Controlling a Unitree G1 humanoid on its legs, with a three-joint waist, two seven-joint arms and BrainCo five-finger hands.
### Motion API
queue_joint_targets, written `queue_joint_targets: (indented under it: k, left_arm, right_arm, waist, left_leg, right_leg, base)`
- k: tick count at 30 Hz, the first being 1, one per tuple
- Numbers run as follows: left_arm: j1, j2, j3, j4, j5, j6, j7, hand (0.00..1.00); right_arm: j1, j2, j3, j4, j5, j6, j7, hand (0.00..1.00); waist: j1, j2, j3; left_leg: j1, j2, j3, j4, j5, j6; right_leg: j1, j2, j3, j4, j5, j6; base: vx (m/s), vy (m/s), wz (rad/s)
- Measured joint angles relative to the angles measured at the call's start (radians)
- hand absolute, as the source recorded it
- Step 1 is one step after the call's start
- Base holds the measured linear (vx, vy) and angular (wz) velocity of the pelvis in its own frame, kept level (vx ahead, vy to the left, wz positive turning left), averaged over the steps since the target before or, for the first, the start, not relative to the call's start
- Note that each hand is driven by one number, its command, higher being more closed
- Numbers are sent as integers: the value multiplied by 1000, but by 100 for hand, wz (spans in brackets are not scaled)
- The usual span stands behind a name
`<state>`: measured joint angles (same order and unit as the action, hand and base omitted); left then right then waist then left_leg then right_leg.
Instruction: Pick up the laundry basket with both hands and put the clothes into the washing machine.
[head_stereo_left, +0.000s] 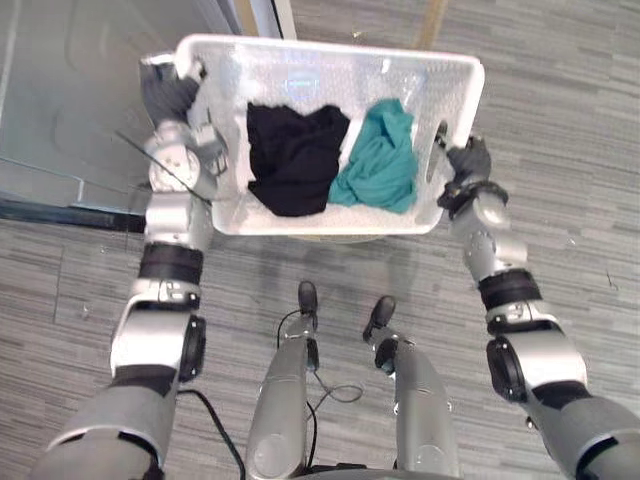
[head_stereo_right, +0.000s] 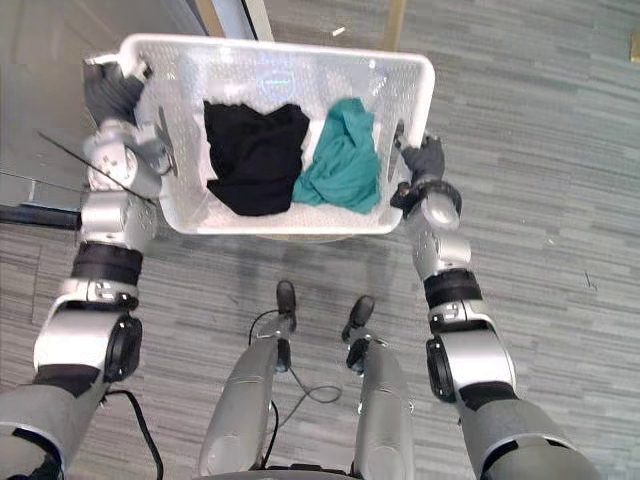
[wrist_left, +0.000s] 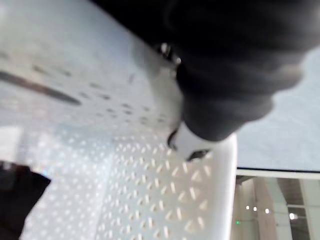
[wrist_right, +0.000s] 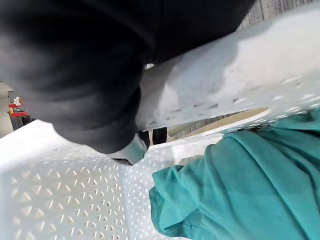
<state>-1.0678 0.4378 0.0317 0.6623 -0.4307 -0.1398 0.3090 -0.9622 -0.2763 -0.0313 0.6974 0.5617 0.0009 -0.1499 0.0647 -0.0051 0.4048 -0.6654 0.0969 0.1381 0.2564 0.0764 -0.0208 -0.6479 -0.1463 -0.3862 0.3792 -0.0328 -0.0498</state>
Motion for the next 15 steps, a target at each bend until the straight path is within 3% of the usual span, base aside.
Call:
queue_joint_targets:
  k: [7,8,11,12,15]
  left_arm:
    - [-202,57,4,92,0,4,-4,100]
    - [-227,60,13,98,0,4,-5,0]
    - [-253,74,21,102,0,4,-1,0]
    - [-257,77,24,105,0,4,-1,0]
    - [-275,79,58,132,-1,11,1,0]
  right_arm:
    - [-173,-23,-8,35,9,-8,-23,100]
    - [-204,-27,-8,36,9,-8,-23,100]
    - [-267,-28,-2,84,8,-20,-23,100]
    - [-279,-29,-1,92,8,-20,-23,0]
    - [-309,-25,8,113,20,-42,-21,0]
  waist:
    - [1,-2,6]
    - [3,-6,15]
    - [4,-10,18]
    - [4,-10,18]
    - [7,-13,20]
  left_leg:
    - [-145,66,3,81,-9,10]
    - [-165,76,4,94,-10,9]
    - [-202,95,3,114,-11,9]
    - [-209,98,2,117,-11,9]
    - [-237,116,4,142,-19,8]
  right_leg:
    - [-48,72,-22,-110,74,6]
    - [-58,83,-23,-124,84,-2]
    - [-73,104,-27,-150,104,-5]
    - [-75,109,-28,-159,109,-11]
    - [-79,130,-26,-195,123,-1]
  base:
    - [-1,-18,-13]
    - [7,-14,-15]
    - [11,-13,-12]
    - [19,-15,-15]
    - [21,-6,-14]
